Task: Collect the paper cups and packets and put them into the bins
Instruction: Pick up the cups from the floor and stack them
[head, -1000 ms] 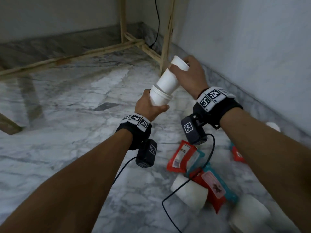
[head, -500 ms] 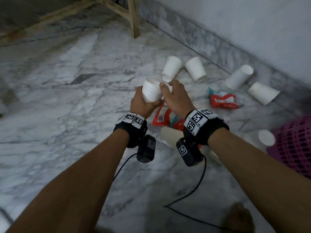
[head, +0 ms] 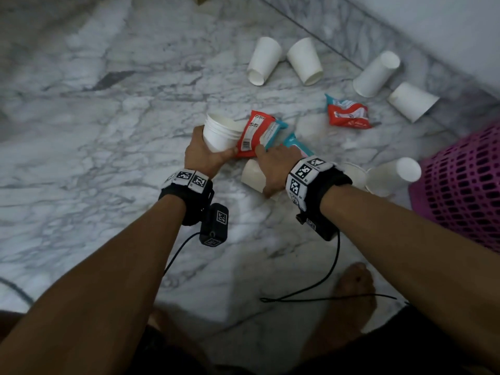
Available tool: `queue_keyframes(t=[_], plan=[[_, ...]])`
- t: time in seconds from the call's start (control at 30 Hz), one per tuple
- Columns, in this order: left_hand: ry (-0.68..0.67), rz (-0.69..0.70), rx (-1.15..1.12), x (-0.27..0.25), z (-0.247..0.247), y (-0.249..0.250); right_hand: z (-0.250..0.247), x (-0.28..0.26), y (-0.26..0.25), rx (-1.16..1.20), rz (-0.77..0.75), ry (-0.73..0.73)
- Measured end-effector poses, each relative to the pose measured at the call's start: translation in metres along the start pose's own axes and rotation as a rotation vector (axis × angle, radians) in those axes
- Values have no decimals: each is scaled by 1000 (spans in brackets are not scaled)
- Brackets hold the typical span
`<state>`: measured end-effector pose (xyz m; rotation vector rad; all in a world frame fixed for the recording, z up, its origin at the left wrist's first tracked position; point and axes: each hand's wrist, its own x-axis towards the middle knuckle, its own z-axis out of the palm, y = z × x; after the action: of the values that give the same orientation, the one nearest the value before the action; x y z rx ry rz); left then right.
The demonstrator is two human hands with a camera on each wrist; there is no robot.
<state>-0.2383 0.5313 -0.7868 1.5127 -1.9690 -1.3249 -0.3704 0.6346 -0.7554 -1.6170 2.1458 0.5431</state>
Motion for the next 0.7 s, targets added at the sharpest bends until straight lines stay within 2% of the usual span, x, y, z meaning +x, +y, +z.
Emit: queue_keyframes(t=[0.13, 0.23, 0.5, 0.6, 0.7], plan=[[4, 24, 0, 2, 1, 2, 2, -1, 0, 80, 6, -45], [6, 46, -10, 7, 1, 7, -30, -2, 18, 266, 15, -33], [-40, 111, -26, 13, 12, 37, -123, 1, 86, 578, 151, 282], [-86, 152, -21, 7, 22, 51, -135, 2, 91, 675, 209, 318], [-133, 208, -3, 0, 35, 71, -132, 5, 86, 737, 228, 289]])
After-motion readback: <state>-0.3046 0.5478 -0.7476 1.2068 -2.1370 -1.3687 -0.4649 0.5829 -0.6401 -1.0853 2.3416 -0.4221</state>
